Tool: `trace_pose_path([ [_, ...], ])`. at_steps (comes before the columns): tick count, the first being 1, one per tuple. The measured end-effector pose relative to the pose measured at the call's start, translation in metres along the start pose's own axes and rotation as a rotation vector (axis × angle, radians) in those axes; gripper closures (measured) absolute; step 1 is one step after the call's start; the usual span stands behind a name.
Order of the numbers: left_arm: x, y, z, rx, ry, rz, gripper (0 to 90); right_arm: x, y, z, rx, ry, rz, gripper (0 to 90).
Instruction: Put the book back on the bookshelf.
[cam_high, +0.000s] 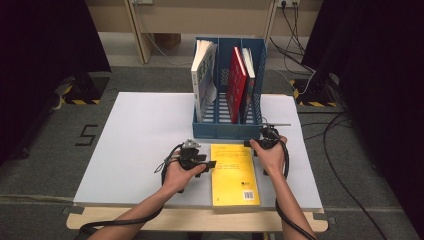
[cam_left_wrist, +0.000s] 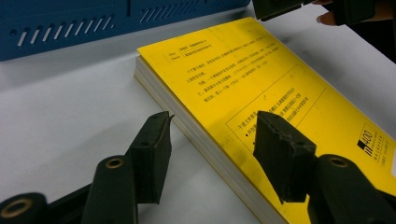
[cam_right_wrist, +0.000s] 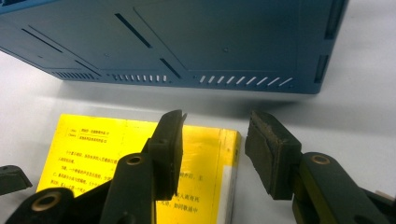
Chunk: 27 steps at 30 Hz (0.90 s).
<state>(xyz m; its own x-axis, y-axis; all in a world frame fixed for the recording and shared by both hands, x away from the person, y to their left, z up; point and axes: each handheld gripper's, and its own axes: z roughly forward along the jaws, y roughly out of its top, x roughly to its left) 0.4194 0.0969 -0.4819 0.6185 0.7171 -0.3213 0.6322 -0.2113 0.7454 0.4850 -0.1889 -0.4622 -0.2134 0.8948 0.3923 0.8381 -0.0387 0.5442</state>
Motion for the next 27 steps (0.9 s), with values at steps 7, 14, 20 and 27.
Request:
trace_pose_path([
  [7, 0.000, 0.001, 0.004, 0.012, 0.010, 0.003, 47.3, 0.000, 0.005, 0.004, 0.003, 0.010, -0.009, 54.9],
  [14, 0.000, -0.001, 0.007, 0.027, 0.007, 0.004, 48.7, -0.001, 0.006, 0.011, 0.026, 0.019, -0.015, 54.8],
  [20, -0.001, 0.000, 0.007, 0.030, 0.006, 0.013, 49.9, -0.001, 0.008, 0.014, 0.011, -0.012, -0.037, 62.4],
  [27, -0.001, 0.000, 0.009, 0.032, 0.003, 0.012, 51.6, -0.001, 0.012, 0.017, 0.008, -0.050, -0.027, 71.6],
])
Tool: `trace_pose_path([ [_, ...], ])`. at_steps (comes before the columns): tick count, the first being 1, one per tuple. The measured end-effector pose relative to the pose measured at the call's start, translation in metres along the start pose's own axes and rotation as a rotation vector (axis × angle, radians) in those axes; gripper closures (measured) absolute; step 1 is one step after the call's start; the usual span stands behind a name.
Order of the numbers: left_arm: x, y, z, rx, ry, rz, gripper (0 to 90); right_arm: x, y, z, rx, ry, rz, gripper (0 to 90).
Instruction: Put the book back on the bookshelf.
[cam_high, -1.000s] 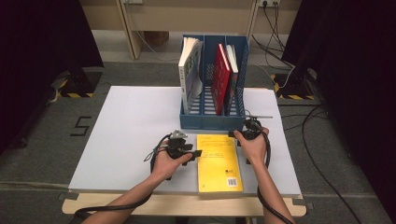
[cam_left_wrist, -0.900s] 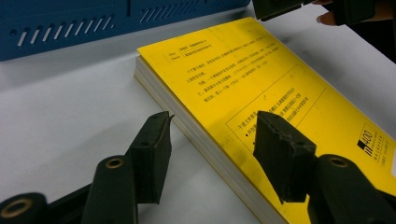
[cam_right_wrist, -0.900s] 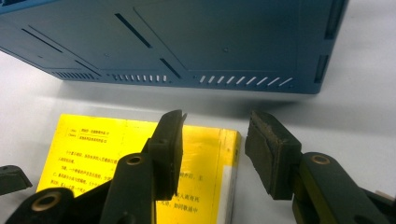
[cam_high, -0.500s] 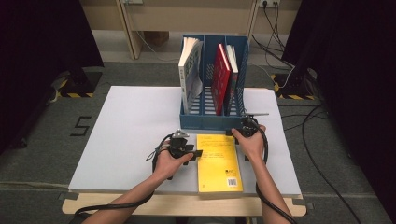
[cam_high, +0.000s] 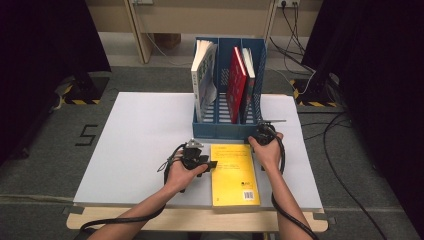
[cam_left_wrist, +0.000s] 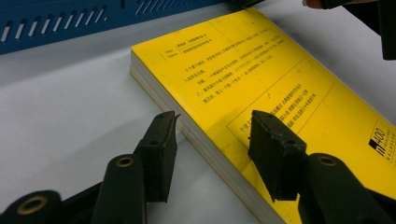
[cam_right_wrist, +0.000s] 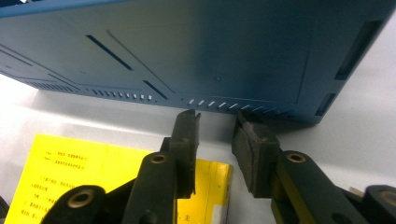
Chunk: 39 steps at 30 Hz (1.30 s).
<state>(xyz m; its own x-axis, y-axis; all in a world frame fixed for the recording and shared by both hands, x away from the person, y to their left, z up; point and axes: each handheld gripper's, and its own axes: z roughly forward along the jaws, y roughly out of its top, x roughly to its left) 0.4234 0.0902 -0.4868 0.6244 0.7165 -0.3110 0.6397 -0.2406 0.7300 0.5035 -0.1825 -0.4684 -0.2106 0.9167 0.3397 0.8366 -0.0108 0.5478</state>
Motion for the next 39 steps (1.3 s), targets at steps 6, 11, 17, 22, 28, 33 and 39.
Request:
trace_pose_path([
  [6, -0.001, 0.000, 0.000, 0.003, -0.002, 0.004, 53.1, 0.001, 0.000, 0.004, 0.042, -0.004, 0.037, 76.7],
  [11, -0.001, -0.001, 0.000, 0.012, -0.010, 0.011, 53.5, 0.001, 0.001, 0.003, 0.072, 0.001, 0.033, 77.3],
  [17, -0.006, -0.005, -0.004, 0.021, -0.020, 0.022, 53.5, 0.002, -0.005, -0.001, 0.086, 0.013, 0.040, 77.7],
  [22, -0.010, -0.010, -0.008, 0.019, -0.022, 0.026, 53.6, 0.003, -0.013, -0.006, 0.088, 0.026, 0.044, 78.1],
  [28, -0.013, -0.018, -0.014, 0.023, -0.035, 0.032, 53.6, 0.006, -0.023, -0.011, 0.087, 0.043, 0.044, 78.1],
  [33, -0.017, -0.024, -0.017, 0.016, -0.041, 0.037, 53.1, 0.013, -0.030, -0.014, 0.086, 0.040, 0.025, 78.1],
  [39, -0.020, -0.029, -0.020, 0.014, -0.046, 0.032, 53.0, 0.014, -0.033, -0.016, 0.087, 0.040, 0.029, 78.1],
])
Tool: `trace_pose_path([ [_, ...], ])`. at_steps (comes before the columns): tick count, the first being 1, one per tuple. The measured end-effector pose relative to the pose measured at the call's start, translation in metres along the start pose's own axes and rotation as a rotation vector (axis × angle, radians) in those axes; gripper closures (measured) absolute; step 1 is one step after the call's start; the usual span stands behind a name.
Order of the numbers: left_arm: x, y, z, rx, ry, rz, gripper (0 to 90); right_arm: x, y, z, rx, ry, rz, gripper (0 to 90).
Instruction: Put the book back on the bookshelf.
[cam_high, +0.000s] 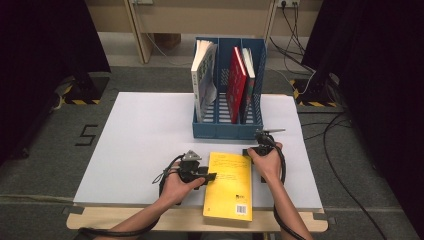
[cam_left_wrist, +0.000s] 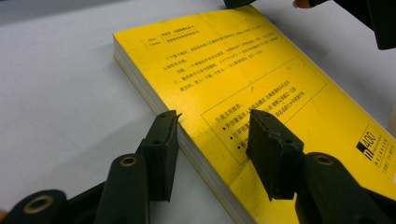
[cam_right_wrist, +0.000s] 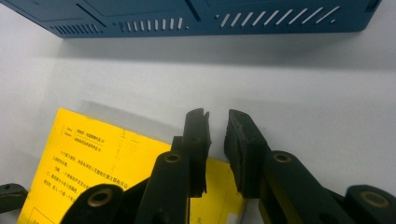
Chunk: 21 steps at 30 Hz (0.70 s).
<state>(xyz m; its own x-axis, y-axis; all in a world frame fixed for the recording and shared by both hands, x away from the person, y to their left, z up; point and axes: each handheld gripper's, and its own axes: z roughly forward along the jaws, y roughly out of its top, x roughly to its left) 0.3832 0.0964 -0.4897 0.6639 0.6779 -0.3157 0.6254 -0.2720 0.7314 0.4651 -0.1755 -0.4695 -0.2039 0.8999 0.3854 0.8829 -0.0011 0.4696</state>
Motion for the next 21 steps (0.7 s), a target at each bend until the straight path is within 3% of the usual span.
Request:
trace_pose_path([
  [4, -0.003, -0.003, -0.001, -0.002, 0.000, 0.004, 52.5, 0.001, -0.002, 0.000, -0.008, -0.002, -0.007, 77.9],
  [8, -0.003, -0.004, -0.003, 0.005, -0.013, -0.002, 52.4, 0.000, -0.002, -0.001, -0.006, -0.012, -0.005, 70.8],
  [11, 0.000, -0.005, -0.006, 0.016, -0.031, -0.016, 52.6, -0.003, 0.000, -0.008, -0.009, 0.019, 0.012, 65.6],
  [15, 0.000, -0.007, -0.009, 0.016, -0.028, -0.012, 52.4, -0.008, 0.002, -0.015, -0.006, 0.021, 0.015, 60.5],
  [21, -0.002, -0.008, -0.010, 0.025, -0.031, 0.000, 52.8, -0.009, -0.002, -0.013, 0.020, 0.044, 0.006, 56.7],
])
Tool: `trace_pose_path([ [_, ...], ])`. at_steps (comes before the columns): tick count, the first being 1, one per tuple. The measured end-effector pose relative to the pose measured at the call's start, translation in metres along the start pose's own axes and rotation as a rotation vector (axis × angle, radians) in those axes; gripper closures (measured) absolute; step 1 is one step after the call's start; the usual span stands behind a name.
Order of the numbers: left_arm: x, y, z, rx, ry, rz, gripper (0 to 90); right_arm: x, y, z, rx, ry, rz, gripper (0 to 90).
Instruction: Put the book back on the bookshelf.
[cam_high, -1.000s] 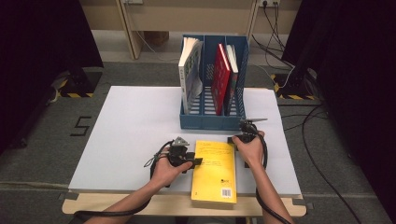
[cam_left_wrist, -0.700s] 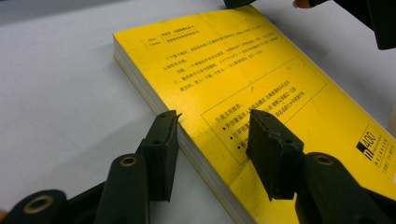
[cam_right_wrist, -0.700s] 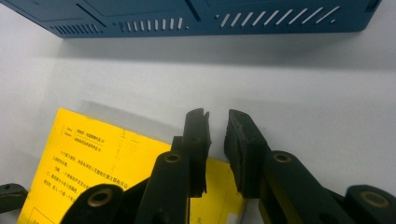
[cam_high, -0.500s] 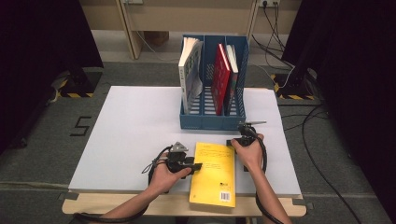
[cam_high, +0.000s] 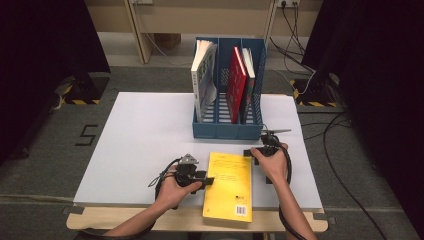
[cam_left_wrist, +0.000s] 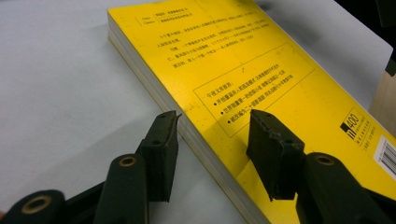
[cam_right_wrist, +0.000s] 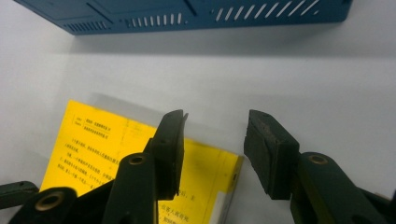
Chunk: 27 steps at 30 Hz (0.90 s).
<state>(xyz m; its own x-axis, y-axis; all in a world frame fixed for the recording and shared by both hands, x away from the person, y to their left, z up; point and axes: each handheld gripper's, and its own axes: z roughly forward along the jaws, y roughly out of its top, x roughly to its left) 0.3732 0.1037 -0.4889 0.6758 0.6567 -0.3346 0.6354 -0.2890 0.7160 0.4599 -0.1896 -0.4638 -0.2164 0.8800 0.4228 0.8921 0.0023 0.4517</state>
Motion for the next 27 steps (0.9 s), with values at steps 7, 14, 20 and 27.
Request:
trace_pose_path([
  [7, -0.0021, -0.0006, 0.0013, 0.009, -0.013, 0.003, 52.8, -0.0033, -0.0048, 0.0032, 0.022, 0.017, -0.008, 54.4],
  [14, -0.0029, -0.0007, 0.0014, 0.013, -0.006, 0.010, 52.6, -0.0024, -0.0062, 0.0036, 0.020, 0.025, -0.023, 53.2],
  [20, -0.0038, -0.0005, 0.0007, 0.016, -0.007, 0.020, 53.6, -0.0028, -0.0064, 0.0034, 0.019, 0.031, -0.041, 53.4],
  [27, -0.0043, 0.0003, 0.0004, 0.021, -0.005, 0.024, 53.8, -0.0066, -0.0064, 0.0040, 0.004, 0.048, -0.027, 54.3],
])
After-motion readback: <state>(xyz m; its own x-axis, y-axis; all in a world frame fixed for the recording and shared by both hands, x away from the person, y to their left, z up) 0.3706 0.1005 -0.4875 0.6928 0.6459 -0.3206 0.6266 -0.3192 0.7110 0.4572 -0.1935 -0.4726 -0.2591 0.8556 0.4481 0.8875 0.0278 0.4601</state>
